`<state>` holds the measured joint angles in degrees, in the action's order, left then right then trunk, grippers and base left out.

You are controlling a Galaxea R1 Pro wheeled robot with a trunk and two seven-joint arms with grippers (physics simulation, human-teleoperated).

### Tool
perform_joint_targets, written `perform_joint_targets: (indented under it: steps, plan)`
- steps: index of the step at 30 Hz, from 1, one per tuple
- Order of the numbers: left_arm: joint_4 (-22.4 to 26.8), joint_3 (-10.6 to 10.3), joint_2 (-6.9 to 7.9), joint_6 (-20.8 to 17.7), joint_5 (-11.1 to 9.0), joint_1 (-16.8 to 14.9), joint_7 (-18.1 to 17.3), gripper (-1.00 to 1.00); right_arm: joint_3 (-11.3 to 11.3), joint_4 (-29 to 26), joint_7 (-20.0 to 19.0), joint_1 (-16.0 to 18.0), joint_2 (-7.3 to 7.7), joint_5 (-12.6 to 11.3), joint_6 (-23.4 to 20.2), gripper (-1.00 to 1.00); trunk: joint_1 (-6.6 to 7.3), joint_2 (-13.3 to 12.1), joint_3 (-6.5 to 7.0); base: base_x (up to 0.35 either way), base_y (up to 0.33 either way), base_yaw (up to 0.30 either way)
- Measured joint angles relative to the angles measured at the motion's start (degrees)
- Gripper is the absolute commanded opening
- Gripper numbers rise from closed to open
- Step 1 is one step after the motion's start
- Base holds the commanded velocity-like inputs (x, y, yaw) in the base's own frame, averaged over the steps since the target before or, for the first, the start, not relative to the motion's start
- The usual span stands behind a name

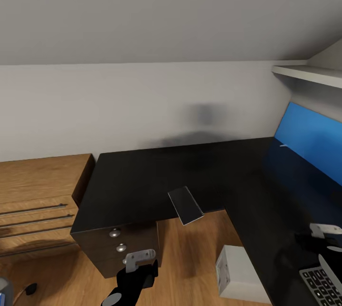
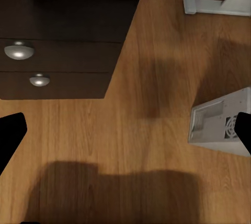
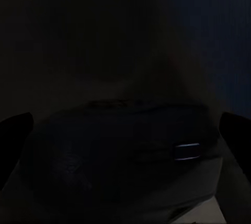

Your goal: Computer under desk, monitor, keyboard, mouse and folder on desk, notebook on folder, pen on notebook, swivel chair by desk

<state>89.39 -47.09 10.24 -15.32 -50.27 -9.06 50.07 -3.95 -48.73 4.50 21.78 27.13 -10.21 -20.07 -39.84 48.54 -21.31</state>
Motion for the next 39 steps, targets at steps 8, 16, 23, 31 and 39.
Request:
perform_joint_targets:
  steps: [8,16,23,31,39]
  plan:
    - [0.0,-0.1,0.00,0.0,0.0,0.0,0.0,1.00,0.0,1.4,0.0,0.1,-0.16,0.2,0.2,-1.00,0.01,0.0,0.00,0.033,0.000,0.000]
    - [0.0,-0.1,0.00,0.0,0.0,0.0,-0.1,1.00,0.1,1.7,-0.1,0.2,-0.51,0.2,-0.1,-1.00,0.00,0.0,0.00,0.071,0.000,0.000]
    - [0.0,-0.1,0.00,0.0,0.0,0.0,-0.1,1.00,0.4,2.8,-0.4,1.2,-0.99,0.7,-2.3,-1.00,0.00,0.0,0.00,0.003,0.000,0.000]
    - [0.0,-1.8,0.00,0.0,0.1,0.0,0.2,1.00,0.4,2.8,-0.5,1.3,-2.45,4.6,-4.3,-1.00,0.00,0.0,0.00,0.000,0.000,0.000]
    - [0.0,-1.9,0.02,0.0,0.1,0.0,0.3,1.00,0.4,2.6,-0.5,1.3,-2.54,4.7,-6.6,-1.00,0.00,0.0,0.00,0.000,0.000,0.000]
